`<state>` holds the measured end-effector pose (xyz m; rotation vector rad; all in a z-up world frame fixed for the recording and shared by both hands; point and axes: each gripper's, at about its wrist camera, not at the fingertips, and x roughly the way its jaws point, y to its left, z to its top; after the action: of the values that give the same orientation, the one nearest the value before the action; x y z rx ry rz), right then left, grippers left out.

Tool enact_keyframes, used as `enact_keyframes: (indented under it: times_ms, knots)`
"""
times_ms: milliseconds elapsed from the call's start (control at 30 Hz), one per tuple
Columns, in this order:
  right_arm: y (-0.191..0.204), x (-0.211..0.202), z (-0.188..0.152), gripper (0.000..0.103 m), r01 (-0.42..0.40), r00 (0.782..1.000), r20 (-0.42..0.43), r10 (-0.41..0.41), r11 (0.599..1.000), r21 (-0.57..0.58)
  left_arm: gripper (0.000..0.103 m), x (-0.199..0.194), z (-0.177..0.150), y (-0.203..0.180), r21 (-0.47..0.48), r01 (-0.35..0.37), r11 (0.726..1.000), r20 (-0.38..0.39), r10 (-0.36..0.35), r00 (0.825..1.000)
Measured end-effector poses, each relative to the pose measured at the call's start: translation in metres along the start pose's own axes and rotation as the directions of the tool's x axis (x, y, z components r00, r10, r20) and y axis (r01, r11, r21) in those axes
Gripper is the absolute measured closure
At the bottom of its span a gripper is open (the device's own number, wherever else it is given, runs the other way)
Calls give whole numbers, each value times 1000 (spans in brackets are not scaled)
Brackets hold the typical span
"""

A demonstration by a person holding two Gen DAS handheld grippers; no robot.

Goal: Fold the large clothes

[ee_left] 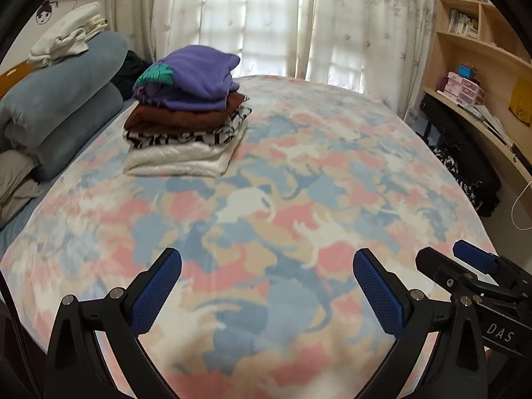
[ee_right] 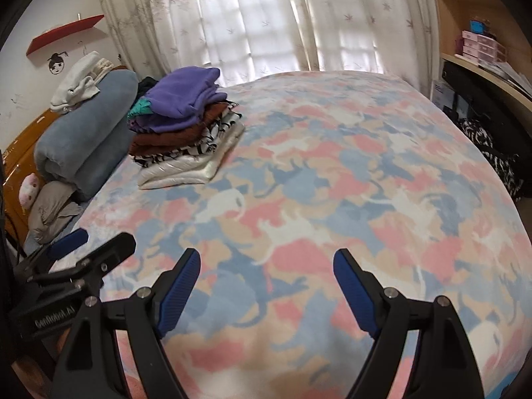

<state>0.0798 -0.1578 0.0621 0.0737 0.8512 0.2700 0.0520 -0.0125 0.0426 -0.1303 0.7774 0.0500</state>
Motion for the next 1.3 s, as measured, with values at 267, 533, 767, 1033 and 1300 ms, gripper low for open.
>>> enact_keyframes:
  times_ms: [267,533,767,1033,1300]
  knots:
    - [-2,1,-10,20,5,1000,5,-5,1000,8,1,6,-5,-5,19,-28,999,-14,28,1000]
    - [-1,-7,-10,20,9,999,31,-9,1000,3,1,2,-3,-9,10,-14,1000,-18,14,1000]
    - [-1,-9,-10,20,5,999,34,-5,1000,2,1,-3,-2,-9,17,-36,999,-10,36,999]
    - [-3,-10,-9,20,-4,1000,24,4,1000,8,1,-2,-2,-9,32,-56,998,-12,56,998]
    - [-8,-4,-13,20,-15,1000,-1,15,1000,21,1,2,-6,-9,31,-53,998,-27,54,998]
